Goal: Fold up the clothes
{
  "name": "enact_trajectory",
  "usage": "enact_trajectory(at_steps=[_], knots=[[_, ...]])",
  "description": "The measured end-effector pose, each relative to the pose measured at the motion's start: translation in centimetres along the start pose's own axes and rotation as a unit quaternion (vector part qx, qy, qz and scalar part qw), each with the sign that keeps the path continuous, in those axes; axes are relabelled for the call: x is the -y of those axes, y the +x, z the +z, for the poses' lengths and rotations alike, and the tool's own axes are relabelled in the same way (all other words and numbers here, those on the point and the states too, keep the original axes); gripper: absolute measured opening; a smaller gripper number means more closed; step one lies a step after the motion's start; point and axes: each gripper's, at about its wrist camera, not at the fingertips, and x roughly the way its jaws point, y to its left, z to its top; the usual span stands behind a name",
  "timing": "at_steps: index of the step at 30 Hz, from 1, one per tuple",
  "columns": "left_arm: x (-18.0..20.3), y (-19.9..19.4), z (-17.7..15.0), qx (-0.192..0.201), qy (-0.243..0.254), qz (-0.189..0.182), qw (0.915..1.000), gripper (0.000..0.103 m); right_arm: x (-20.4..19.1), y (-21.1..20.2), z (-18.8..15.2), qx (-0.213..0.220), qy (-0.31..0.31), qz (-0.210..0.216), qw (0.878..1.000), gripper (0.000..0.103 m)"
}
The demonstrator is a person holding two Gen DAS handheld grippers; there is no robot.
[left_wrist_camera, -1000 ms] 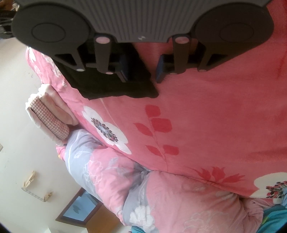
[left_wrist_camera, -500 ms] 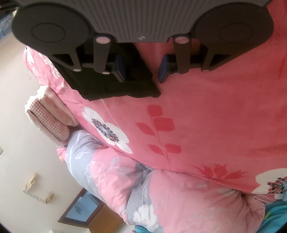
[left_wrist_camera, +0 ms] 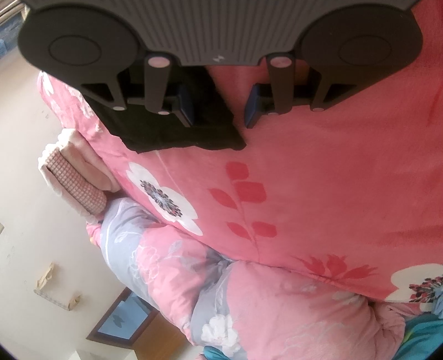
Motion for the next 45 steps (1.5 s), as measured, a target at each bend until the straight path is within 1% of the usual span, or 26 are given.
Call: enact_trajectory(at_steps=[1,3,5,7,9,13,17,18,19,21,22,24,26,27,28,30,32,35,36,38,39,40,42,43,44,45], knots=[[0.0,0.0,0.0,0.001,0.001,0.000,1.0000,0.042,-0.1,-0.4,0.5,0.016,0.000,-0.003,1.000,0.009],[-0.1,-0.1,0.0,0.001,-0.002,-0.002,1.0000,0.042,0.2,-1.4,2.1,0.065,0.003,0.001,0.998,0.009],[-0.3,-0.1,0.0,0.001,-0.005,-0.005,1.0000,0.042,0.5,-1.1,3.0,0.088,-0.005,-0.014,0.996,0.009],[-0.3,-0.1,0.0,0.000,-0.007,-0.006,1.0000,0.042,1.4,-0.2,2.9,0.081,0.001,-0.031,0.996,0.009],[-0.3,-0.1,0.0,0.000,-0.008,-0.006,1.0000,0.042,2.8,-0.1,1.7,0.067,0.023,-0.041,0.997,0.008],[-0.2,0.0,0.1,-0.001,-0.007,-0.004,1.0000,0.042,3.3,-2.5,1.0,0.092,0.052,-0.041,0.994,0.011],[-0.3,-0.1,0.0,0.001,-0.007,-0.005,1.0000,0.042,3.8,-4.7,0.5,0.119,0.079,-0.043,0.989,0.011],[-0.3,-0.2,0.0,0.002,-0.007,-0.006,1.0000,0.042,4.1,-4.4,1.2,0.138,0.077,-0.051,0.986,0.012],[-0.4,-0.2,0.0,0.002,-0.009,-0.008,0.9999,0.042,4.6,-3.9,1.5,0.145,0.079,-0.063,0.984,0.012],[-0.5,-0.2,0.0,0.001,-0.015,-0.010,0.9998,0.042,6.1,-2.6,1.3,0.126,0.091,-0.091,0.984,0.011],[-0.6,-0.1,0.1,0.001,-0.017,-0.011,0.9998,0.042,6.8,-2.5,0.4,0.117,0.104,-0.105,0.982,0.011],[-0.6,-0.1,0.1,0.000,-0.019,-0.011,0.9998,0.042,7.8,-4.0,-1.8,0.121,0.145,-0.110,0.976,0.010],[-0.6,0.0,0.2,-0.001,-0.019,-0.010,0.9998,0.042,7.8,-6.0,-3.3,0.115,0.168,-0.157,0.966,0.011],[-0.5,0.0,0.2,0.000,-0.019,-0.009,0.9998,0.042,7.7,-6.7,-3.6,0.118,0.173,-0.168,0.963,0.013],[-0.5,0.0,0.2,0.000,-0.018,-0.009,0.9998,0.042,7.6,-7.3,-3.7,0.125,0.176,-0.174,0.961,0.013],[-0.5,-0.1,0.1,0.001,-0.017,-0.010,0.9998,0.042,7.0,-7.4,-2.6,0.162,0.166,-0.147,0.962,0.013],[-0.7,-0.1,0.0,0.002,-0.018,-0.012,0.9998,0.042,6.8,-5.7,-0.8,0.183,0.151,-0.118,0.964,0.013],[-0.8,-0.2,0.0,0.001,-0.023,-0.015,0.9996,0.042,8.7,-3.5,-0.1,0.172,0.161,-0.119,0.965,0.012],[-0.8,-0.1,0.1,0.001,-0.024,-0.016,0.9996,0.042,9.9,-3.8,-0.9,0.170,0.184,-0.133,0.959,0.011],[-0.8,-0.1,0.1,-0.001,-0.027,-0.016,0.9995,0.042,12.5,-5.7,-3.1,0.188,0.258,-0.148,0.936,0.008],[-0.9,-0.1,0.2,-0.002,-0.029,-0.017,0.9994,0.043,13.4,-7.0,-4.1,0.199,0.292,-0.157,0.922,0.010],[-0.9,-0.1,0.3,-0.002,-0.032,-0.018,0.9993,0.043,13.5,-8.0,-4.4,0.202,0.303,-0.183,0.913,0.014],[-0.9,-0.1,0.3,-0.002,-0.039,-0.020,0.9990,0.044,13.8,-9.8,-5.0,0.207,0.323,-0.231,0.894,0.014],[-1.0,-0.2,0.4,-0.001,-0.044,-0.021,0.9988,0.044,13.6,-10.1,-4.5,0.213,0.319,-0.224,0.896,0.015],[-1.2,-0.4,0.4,0.000,-0.051,-0.022,0.9985,0.044,13.2,-9.9,-3.5,0.220,0.313,-0.204,0.901,0.018],[-1.3,-0.6,0.5,0.003,-0.057,-0.022,0.9981,0.045,12.6,-9.2,-2.1,0.221,0.300,-0.185,0.909,0.022]])
